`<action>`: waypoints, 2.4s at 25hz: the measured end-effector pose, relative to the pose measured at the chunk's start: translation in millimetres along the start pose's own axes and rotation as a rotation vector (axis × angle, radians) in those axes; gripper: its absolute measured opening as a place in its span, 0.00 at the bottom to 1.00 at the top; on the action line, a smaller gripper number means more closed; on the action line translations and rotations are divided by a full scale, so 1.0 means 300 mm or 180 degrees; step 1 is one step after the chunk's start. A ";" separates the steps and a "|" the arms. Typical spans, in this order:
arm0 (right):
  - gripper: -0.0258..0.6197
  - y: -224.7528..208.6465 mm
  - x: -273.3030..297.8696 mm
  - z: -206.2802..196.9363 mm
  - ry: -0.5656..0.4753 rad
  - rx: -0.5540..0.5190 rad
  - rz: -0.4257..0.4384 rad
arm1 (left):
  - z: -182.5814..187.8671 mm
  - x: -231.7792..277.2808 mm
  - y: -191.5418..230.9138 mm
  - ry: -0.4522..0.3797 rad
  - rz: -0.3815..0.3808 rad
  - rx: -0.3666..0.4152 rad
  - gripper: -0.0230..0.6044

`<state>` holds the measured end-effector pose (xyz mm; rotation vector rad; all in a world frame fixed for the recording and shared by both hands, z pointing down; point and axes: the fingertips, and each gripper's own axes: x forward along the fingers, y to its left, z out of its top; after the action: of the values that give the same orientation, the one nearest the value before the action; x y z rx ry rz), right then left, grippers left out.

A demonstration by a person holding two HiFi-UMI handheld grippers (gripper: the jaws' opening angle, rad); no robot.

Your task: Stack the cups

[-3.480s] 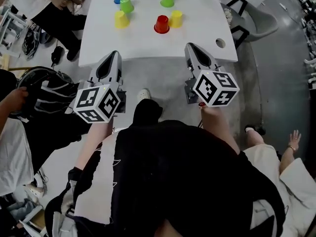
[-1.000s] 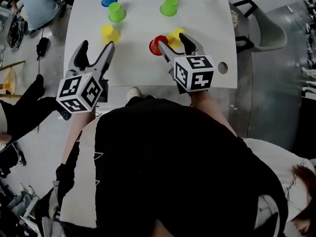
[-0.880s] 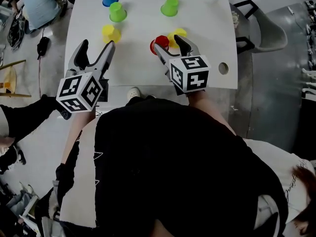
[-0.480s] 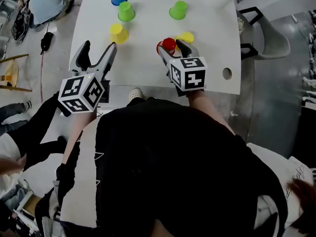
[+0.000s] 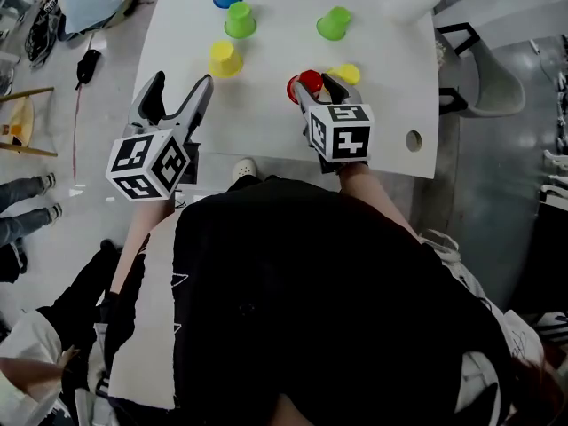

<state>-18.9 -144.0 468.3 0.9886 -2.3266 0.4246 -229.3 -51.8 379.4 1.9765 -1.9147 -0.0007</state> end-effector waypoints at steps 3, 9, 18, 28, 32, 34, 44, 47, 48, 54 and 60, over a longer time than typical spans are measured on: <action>0.37 0.008 0.011 0.023 -0.0029 0.0029 0.0006 | 0.006 0.001 0.013 -0.0001 0.0009 -0.0007 0.64; 0.37 0.025 0.057 0.072 -0.0059 0.0053 0.0008 | 0.006 -0.001 0.050 0.0004 0.0052 -0.0021 0.64; 0.37 0.045 0.112 0.077 -0.0002 -0.0028 -0.0007 | 0.004 0.003 0.098 0.0019 0.0097 -0.0030 0.64; 0.38 0.043 0.135 0.086 -0.0007 0.0030 -0.0031 | 0.004 0.033 0.117 0.0041 0.0062 -0.0047 0.64; 0.44 0.044 0.099 0.128 -0.0120 0.0185 0.0019 | 0.010 0.038 0.111 0.0048 0.0029 -0.0030 0.64; 0.45 0.027 0.056 0.191 -0.0304 0.0221 0.0014 | 0.011 0.047 0.107 0.0044 0.0008 -0.0025 0.64; 0.48 -0.247 -0.142 0.215 -0.0509 0.0269 -0.0490 | 0.035 0.142 0.009 0.0032 -0.0231 0.0016 0.64; 0.50 -0.273 -0.141 0.136 -0.0330 0.0305 -0.0485 | 0.033 0.169 -0.031 0.0063 -0.0297 0.0037 0.64; 0.50 -0.276 -0.136 0.113 -0.0274 0.0310 -0.0466 | 0.030 0.175 -0.042 0.0073 -0.0308 0.0042 0.64; 0.48 -0.273 -0.089 0.025 -0.0056 0.0385 -0.0291 | 0.010 0.188 -0.082 0.0138 -0.0297 0.0054 0.64; 0.45 -0.287 -0.053 -0.015 0.0076 0.0327 -0.0276 | 0.006 0.187 -0.084 0.0157 -0.0225 0.0056 0.64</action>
<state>55.0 -191.3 467.6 1.1225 -2.2504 0.5225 -201.8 -106.6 385.8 2.0356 -1.8195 0.0456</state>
